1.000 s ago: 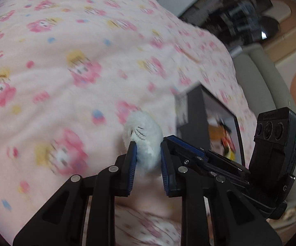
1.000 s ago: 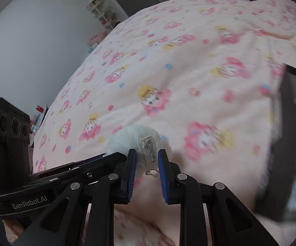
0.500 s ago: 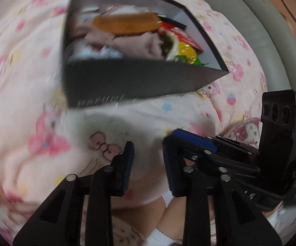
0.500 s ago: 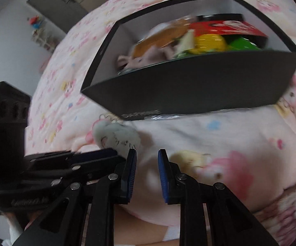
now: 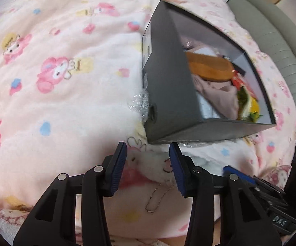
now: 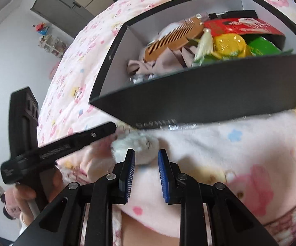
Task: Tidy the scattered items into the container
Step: 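Lift the plush toy with the left gripper and carry it over the box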
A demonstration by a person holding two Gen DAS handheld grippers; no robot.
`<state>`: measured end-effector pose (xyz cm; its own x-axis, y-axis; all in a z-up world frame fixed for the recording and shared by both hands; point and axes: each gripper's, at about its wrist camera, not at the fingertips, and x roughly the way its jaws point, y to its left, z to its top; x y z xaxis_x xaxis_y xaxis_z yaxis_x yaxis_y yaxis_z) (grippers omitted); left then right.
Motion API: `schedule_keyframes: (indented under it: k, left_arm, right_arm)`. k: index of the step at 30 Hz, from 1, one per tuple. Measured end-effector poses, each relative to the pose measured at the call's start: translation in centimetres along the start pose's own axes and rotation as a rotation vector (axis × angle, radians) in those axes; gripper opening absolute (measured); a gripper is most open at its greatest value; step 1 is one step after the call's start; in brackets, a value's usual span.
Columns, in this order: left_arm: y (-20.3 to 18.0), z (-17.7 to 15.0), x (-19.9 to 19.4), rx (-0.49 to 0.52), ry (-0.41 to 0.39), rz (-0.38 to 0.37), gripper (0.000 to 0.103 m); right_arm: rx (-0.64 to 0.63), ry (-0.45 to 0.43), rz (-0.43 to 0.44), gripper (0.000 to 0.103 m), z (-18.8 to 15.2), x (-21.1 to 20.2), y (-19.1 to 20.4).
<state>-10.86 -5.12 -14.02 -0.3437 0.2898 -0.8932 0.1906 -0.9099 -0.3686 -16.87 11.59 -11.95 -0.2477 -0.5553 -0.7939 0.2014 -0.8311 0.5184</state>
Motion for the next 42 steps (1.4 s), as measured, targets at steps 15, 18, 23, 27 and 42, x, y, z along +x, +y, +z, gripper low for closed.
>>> schedule_keyframes:
  k: [15,18,23,27,42]
  left_arm:
    - [0.3,-0.5,1.9,0.015,0.153,-0.077,0.044]
    - [1.2,-0.4,1.9,-0.032,0.175,-0.137,0.044]
    - [1.8,0.0,2.3,-0.093,0.176,-0.178,0.044]
    - [0.7,-0.4,2.3,-0.018,0.184,-0.152,0.043]
    - [2.6,-1.1,1.5,-0.107,0.244,-0.268,0.052]
  right_arm:
    - [0.035,-0.041,-0.058,0.020,1.8,1.8,-0.5]
    - [0.035,0.041,-0.039,0.020,0.7,3.3,-0.8]
    - [0.027,0.057,0.014,0.021,-1.2,3.2,-0.4]
    - [0.021,0.072,-0.004,0.021,-1.9,2.9,-0.2]
    - [0.083,0.086,0.057,0.031,-2.6,2.8,-0.6]
